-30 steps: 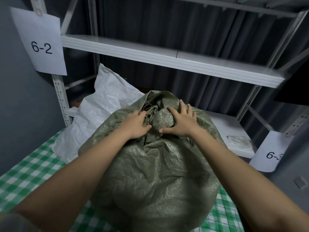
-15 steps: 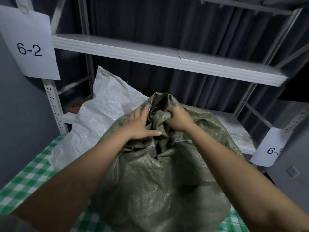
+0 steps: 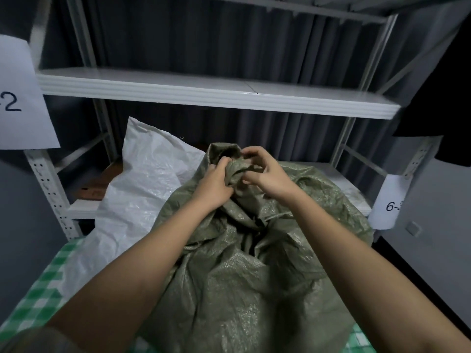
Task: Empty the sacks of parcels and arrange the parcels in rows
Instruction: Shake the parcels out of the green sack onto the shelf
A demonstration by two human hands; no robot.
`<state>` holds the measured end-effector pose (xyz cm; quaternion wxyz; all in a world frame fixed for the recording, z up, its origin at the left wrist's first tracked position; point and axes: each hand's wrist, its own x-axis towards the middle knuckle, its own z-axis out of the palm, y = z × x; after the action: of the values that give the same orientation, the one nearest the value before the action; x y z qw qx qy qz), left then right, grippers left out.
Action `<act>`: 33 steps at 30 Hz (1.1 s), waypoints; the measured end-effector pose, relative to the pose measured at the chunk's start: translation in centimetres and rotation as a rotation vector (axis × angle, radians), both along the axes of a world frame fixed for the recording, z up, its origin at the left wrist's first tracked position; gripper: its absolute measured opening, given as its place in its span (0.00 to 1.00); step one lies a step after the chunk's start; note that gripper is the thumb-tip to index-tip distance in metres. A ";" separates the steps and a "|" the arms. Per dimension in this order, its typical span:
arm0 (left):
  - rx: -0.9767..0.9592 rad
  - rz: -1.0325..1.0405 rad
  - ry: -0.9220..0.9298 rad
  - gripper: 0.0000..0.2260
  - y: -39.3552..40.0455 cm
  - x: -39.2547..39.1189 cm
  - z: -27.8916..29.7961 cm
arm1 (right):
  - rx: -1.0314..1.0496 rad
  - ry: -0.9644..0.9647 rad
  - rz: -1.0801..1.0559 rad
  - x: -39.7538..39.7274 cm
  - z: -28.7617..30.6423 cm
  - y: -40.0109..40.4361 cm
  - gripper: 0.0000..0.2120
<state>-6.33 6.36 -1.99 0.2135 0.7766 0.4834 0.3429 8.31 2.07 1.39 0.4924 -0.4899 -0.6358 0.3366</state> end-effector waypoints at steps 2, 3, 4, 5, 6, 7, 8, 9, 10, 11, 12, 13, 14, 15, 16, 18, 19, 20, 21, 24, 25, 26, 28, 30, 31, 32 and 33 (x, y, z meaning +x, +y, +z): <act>0.036 0.029 0.058 0.21 0.0 0.0 -0.3 | -0.005 -0.114 -0.065 1.8 -0.9 0.0 0.23; 0.071 0.043 0.098 0.19 -0.1 0.0 -0.3 | -0.037 -0.265 -0.123 3.0 -1.5 0.1 0.27; 0.107 0.062 0.149 0.19 0.0 -0.1 -0.4 | -0.101 -0.494 -0.195 4.3 -2.1 0.3 0.32; 0.144 0.084 0.203 0.19 0.1 -0.1 -0.5 | -0.199 -0.736 -0.266 5.7 -2.9 0.3 0.40; 0.178 0.115 0.259 0.19 0.3 -0.2 -0.5 | -0.301 -0.928 -0.324 6.9 -3.5 0.1 0.47; 0.207 0.150 0.309 0.19 0.5 -0.5 -0.6 | -0.394 -1.042 -0.373 8.1 -4.3 0.0 0.53; 0.228 0.187 0.350 0.19 0.8 -0.8 -0.6 | -0.465 -1.099 -0.424 9.1 -5.1 -0.2 0.57; 0.239 0.227 0.385 0.18 1.1 -1.3 -0.7 | -0.510 -1.121 -0.478 10.1 -5.8 -0.4 0.59; 0.241 0.269 0.418 0.17 1.4 -1.8 -0.7 | -0.536 -1.127 -0.532 11.1 -6.4 -0.6 0.61; 0.238 0.309 0.446 0.17 1.7 -2.2 -0.6 | -0.555 -1.127 -0.575 12.1 -6.9 -0.8 0.61; 0.235 0.345 0.473 0.16 1.9 -2.7 -0.6 | -0.575 -1.110 -0.603 13.0 -7.3 -1.0 0.62; 0.236 0.379 0.497 0.15 2.0 -3.0 -0.5 | -0.592 -1.078 -0.609 13.7 -7.6 -1.1 0.62; 0.234 0.406 0.522 0.15 2.1 -3.1 -0.5 | -0.607 -1.027 -0.600 14.4 -7.8 -1.2 0.62; 0.229 0.420 0.545 0.15 2.1 -3.1 -0.5 | -0.617 -0.965 -0.585 14.8 -8.1 -1.2 0.62; 0.220 0.425 0.563 0.16 2.0 -2.9 -0.7 | -0.615 -0.925 -0.574 15.0 -8.3 -1.1 0.61; 0.195 0.417 0.582 0.19 1.6 -2.4 -1.0 | -0.585 -0.956 -0.590 15.1 -8.6 -0.8 0.55; 0.163 0.414 0.589 0.20 1.4 -2.0 -1.1 | -0.563 -1.010 -0.605 15.1 -8.6 -0.6 0.49; 0.112 0.410 0.602 0.20 1.1 -1.6 -1.2 | -0.535 -1.077 -0.610 15.1 -8.5 -0.4 0.42; 0.052 0.402 0.617 0.21 0.9 -1.3 -1.1 | -0.515 -1.125 -0.599 15.1 -8.4 -0.1 0.35; -0.065 0.417 0.660 0.24 0.3 0.6 -0.7 | -0.422 -1.168 -0.540 15.7 -8.1 0.1 0.17; -0.069 0.426 0.685 0.26 0.2 0.9 -0.5 | -0.414 -1.171 -0.522 15.5 -8.0 0.2 0.13; -0.059 0.444 0.711 0.29 0.1 1.4 -0.2 | -0.403 -1.168 -0.508 15.5 -7.6 0.4 0.11; -0.007 0.489 0.753 0.38 -0.6 2.5 0.6 | -0.372 -1.102 -0.502 15.3 -6.6 0.6 0.10; 0.120 0.529 0.725 0.45 -1.5 3.7 1.8 | -0.297 -0.984 -0.503 14.9 -4.9 1.2 0.09; 0.199 0.528 0.701 0.47 -2.0 4.5 2.5 | -0.246 -0.947 -0.498 14.5 -4.0 1.5 0.08; 0.263 0.496 0.678 0.48 -2.4 5.3 3.1 | -0.195 -0.925 -0.488 13.9 -3.1 1.8 0.08; 0.296 0.436 0.671 0.50 -2.8 6.2 3.7 | -0.136 -0.903 -0.477 13.2 -2.3 1.9 0.07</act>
<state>-0.12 3.56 1.69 -0.1469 0.7470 0.6246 0.1740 21.56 3.98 -0.92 0.1988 -0.7488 -0.6322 0.0104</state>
